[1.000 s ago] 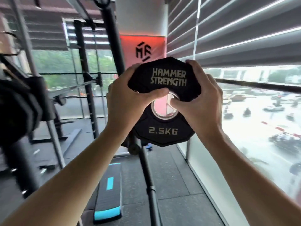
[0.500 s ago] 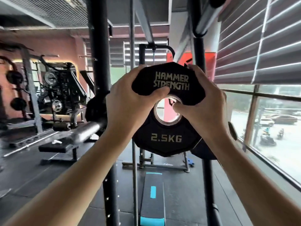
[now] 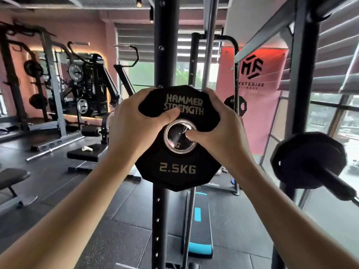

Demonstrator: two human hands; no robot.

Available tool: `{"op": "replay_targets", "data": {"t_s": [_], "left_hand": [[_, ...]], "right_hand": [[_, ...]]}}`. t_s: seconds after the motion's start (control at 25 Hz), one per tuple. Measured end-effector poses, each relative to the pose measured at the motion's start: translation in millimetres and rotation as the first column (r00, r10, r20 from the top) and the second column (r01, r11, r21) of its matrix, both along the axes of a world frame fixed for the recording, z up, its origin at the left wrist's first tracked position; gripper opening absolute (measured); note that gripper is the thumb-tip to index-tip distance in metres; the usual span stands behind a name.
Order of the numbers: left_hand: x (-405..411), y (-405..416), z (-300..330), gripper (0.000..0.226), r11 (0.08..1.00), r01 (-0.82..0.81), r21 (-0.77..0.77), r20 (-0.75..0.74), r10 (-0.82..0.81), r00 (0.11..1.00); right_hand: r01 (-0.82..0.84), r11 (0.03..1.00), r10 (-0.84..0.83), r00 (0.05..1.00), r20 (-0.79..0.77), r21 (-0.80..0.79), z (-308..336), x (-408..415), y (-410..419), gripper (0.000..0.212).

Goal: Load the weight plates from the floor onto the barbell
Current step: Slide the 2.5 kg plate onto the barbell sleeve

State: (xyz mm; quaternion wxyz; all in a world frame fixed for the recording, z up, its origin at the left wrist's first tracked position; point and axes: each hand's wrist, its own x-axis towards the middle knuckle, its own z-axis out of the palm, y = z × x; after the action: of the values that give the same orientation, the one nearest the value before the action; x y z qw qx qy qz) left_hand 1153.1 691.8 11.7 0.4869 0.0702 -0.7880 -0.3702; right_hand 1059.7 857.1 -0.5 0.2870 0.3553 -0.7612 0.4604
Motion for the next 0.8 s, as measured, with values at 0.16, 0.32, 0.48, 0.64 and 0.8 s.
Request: {"op": "replay_targets", "data": {"t_s": [0.16,0.32,0.48,0.64,0.8], "left_hand": [[-4,-40,-30,0.064,0.997,-0.008,0.073,0.051,0.004,0.999],[-15,-52,-49,0.067,0.995,0.045,0.088,0.064,-0.050,0.997],[-21,-56,-52,0.055,0.994,0.103,0.046,0.032,-0.104,0.994],[-24,-65,-56,0.053,0.968,0.249,-0.029,-0.009,-0.249,0.968],[-43,-86,-52,0.059,0.911,0.373,-0.174,0.098,-0.361,0.927]], "right_hand": [[-0.069,0.988,0.054,0.993,0.105,0.138,-21,-3,-33,0.104],[-0.082,0.984,0.062,0.989,0.131,0.159,-31,-7,-38,0.095],[-0.108,0.984,0.092,0.989,0.120,0.138,-34,-8,-34,0.082],[-0.076,0.988,0.066,0.995,0.080,0.133,-38,-1,-35,0.080],[-0.038,0.987,0.041,0.999,-0.015,0.158,-40,-15,-42,0.083]]}}
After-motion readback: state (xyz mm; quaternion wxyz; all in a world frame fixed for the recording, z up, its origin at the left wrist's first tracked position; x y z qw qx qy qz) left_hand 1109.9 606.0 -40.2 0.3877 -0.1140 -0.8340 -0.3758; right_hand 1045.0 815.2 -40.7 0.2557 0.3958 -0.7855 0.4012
